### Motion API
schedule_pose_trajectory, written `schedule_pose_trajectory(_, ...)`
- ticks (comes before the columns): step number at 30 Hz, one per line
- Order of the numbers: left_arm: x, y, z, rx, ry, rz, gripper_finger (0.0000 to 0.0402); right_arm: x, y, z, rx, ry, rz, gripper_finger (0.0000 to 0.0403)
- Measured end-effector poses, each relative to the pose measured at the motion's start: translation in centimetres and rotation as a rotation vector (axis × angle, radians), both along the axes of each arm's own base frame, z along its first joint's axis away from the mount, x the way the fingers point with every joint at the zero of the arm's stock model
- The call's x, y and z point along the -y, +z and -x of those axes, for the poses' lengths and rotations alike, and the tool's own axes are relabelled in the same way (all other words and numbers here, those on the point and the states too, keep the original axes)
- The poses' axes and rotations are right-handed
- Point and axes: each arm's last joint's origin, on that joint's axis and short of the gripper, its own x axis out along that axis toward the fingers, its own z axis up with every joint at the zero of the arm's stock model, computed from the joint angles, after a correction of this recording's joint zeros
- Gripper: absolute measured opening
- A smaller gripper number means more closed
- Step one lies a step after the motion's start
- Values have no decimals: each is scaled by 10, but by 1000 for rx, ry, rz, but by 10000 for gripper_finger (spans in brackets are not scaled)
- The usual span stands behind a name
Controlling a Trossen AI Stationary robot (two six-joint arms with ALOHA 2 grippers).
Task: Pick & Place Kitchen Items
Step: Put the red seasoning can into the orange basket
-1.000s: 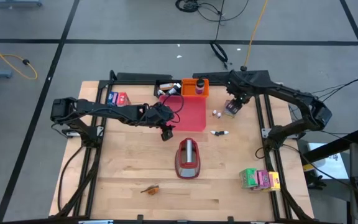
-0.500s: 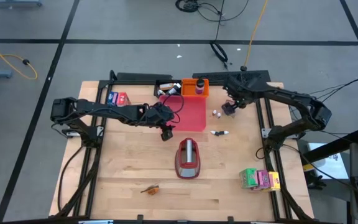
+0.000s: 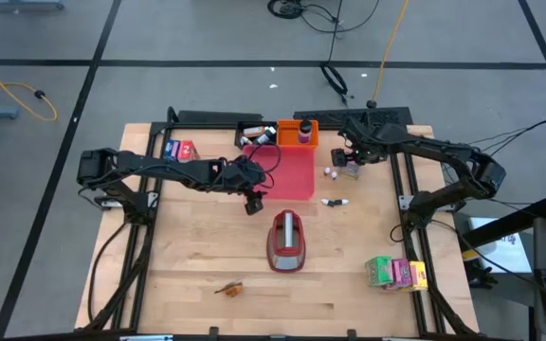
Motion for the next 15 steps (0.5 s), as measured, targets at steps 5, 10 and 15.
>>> schedule_pose_trajectory(5,0,0,0,-7,-19,-17,244,0,0,-1,31,-116,-21,345)
schedule_pose_trajectory(10,0,0,0,-10,-27,-25,244,-5,0,-4,41,-188,-15,345)
schedule_pose_trajectory(15,0,0,0,-14,-38,-35,244,-10,-7,-4,34,-252,-20,345)
